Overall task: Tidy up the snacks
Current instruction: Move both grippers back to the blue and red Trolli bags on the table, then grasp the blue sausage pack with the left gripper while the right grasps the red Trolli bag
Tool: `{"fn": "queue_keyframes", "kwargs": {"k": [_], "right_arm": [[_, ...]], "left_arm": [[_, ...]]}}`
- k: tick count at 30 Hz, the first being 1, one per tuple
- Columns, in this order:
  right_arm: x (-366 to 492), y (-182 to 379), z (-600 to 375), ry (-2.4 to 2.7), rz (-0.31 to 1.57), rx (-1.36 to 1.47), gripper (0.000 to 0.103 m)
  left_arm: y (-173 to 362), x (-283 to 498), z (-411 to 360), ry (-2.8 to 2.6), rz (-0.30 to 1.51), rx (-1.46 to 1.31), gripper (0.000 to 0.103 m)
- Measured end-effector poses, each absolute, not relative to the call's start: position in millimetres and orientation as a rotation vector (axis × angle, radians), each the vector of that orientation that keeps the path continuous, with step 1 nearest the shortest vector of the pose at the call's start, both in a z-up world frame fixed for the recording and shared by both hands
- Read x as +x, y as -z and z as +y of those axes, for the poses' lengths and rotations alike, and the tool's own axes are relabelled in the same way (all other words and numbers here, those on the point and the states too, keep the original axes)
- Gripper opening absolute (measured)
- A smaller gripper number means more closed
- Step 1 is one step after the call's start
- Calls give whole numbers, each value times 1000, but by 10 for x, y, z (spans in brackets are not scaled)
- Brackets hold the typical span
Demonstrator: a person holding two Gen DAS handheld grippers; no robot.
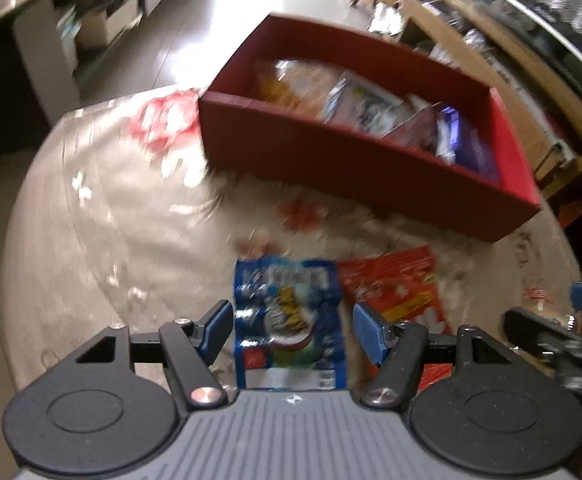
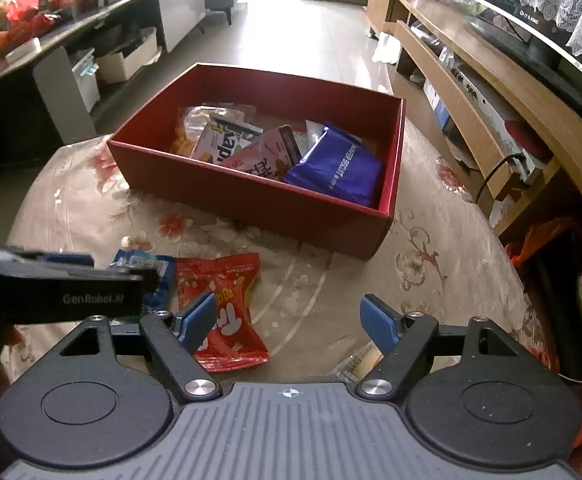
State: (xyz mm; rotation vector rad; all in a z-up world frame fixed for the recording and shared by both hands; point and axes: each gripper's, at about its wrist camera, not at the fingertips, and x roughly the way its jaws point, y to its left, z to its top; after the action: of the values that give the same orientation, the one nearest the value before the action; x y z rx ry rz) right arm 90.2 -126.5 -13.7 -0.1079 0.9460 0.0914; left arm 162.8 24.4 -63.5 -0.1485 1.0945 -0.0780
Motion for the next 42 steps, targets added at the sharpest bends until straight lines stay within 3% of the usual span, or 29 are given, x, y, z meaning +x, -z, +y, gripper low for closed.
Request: {"fn": "queue_keyframes", "kwargs": {"k": [6, 11, 13, 15, 34, 42], "right_arm": [[922, 146, -1270, -112, 953, -103, 85], [967, 188, -1266, -122, 974, -104, 85], [972, 197, -1262, -124, 978, -108, 85], [979, 211, -1263, -125, 982, -108, 85], [1304, 571, -965, -135, 1076, -117, 86], [1476, 713, -737, -157, 1103, -101, 86]], "left_arm": [[792, 1718, 190, 44, 1117, -149, 67], [861, 1792, 61, 28, 1098, -98, 79], [868, 1784, 35, 18, 1090, -82, 79], [865, 1763, -2, 8, 1084, -40, 70], [837, 1300, 378, 115, 1139, -87, 71], [855, 1300, 345, 144, 1138, -62, 84]]}}
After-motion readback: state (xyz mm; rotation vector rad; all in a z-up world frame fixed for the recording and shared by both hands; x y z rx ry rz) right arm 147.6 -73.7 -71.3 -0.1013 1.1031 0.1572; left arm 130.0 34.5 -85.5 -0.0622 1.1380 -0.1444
